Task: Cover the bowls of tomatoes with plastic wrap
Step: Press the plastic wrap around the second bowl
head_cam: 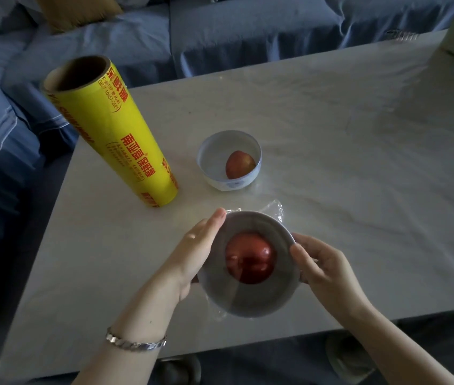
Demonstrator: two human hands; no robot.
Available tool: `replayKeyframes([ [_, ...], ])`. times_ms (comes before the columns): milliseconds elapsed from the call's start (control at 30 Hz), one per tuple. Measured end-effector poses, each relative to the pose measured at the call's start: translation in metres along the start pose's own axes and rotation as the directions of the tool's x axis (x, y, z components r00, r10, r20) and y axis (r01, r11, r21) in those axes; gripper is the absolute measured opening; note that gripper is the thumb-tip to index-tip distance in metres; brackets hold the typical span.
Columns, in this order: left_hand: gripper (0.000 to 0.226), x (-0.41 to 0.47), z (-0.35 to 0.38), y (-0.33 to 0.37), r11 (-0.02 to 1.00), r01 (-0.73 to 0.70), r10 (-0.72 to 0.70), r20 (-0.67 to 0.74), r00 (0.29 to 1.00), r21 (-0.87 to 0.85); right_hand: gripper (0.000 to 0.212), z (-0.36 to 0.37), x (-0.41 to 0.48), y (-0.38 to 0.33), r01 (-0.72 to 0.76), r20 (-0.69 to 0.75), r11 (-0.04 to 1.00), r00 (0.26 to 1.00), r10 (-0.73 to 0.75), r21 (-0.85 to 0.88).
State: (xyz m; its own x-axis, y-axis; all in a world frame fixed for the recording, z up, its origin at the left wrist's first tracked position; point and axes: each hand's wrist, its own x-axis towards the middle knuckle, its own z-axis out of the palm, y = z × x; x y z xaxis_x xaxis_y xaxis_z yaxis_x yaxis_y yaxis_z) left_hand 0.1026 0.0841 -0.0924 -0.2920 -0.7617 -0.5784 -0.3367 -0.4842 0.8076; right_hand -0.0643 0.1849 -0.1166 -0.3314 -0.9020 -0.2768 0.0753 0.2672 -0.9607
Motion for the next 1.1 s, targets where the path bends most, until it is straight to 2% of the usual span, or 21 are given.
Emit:
replayKeyframes([
  [100,0.054,-0.002,0.010,-0.001,0.988,-0.127,0.123,-0.044,0.991,-0.086,0.024,-0.005,-0.002,0.000,0.025,0.004,0.999,1.000,-0.025,-0.046],
  [200,0.040,-0.004,0.015,-0.002,0.968,-0.223,0.204,-0.156,0.966,-0.116,0.018,-0.009,-0.004,-0.005,0.081,0.033,0.993,0.996,-0.079,-0.083],
  [333,0.037,-0.011,0.013,-0.003,0.914,-0.403,0.380,-0.250,0.891,-0.044,0.025,-0.020,0.002,-0.022,-0.022,0.207,1.000,0.978,0.025,-0.017],
  [400,0.031,-0.016,0.010,-0.004,0.880,-0.475,0.468,-0.226,0.854,0.026,0.032,-0.023,0.011,-0.035,-0.122,0.252,0.992,0.962,0.110,0.035],
  [500,0.032,-0.021,0.006,-0.007,0.855,-0.508,0.518,-0.187,0.835,0.103,0.059,-0.020,0.022,-0.054,-0.132,0.293,0.982,0.942,0.166,-0.132],
  [633,0.055,-0.032,0.005,-0.011,0.845,-0.525,0.535,-0.116,0.837,0.105,0.045,-0.006,0.024,-0.068,-0.128,0.351,0.971,0.916,0.194,-0.203],
  [700,0.056,-0.037,0.006,-0.011,0.843,-0.525,0.536,-0.089,0.840,0.117,0.035,-0.002,0.022,-0.068,-0.146,0.365,0.970,0.907,0.209,-0.192],
  [800,0.057,-0.041,0.008,-0.010,0.847,-0.511,0.522,-0.049,0.851,0.147,0.025,0.000,0.021,-0.065,-0.093,0.324,0.965,0.930,0.172,-0.246],
  [900,0.048,-0.042,0.009,-0.010,0.853,-0.495,0.511,-0.066,0.857,0.165,0.022,0.000,0.018,-0.064,0.044,0.191,0.990,0.981,-0.018,-0.134],
  [1000,0.039,-0.040,0.006,-0.010,0.861,-0.475,0.496,-0.097,0.863,0.182,0.024,0.002,0.018,-0.062,0.201,0.007,0.978,0.980,-0.201,-0.053],
  [1100,0.049,-0.042,0.005,-0.009,0.837,-0.520,0.534,-0.045,0.845,0.173,0.022,0.005,0.020,-0.059,0.201,-0.070,0.979,0.977,-0.202,-0.018],
])
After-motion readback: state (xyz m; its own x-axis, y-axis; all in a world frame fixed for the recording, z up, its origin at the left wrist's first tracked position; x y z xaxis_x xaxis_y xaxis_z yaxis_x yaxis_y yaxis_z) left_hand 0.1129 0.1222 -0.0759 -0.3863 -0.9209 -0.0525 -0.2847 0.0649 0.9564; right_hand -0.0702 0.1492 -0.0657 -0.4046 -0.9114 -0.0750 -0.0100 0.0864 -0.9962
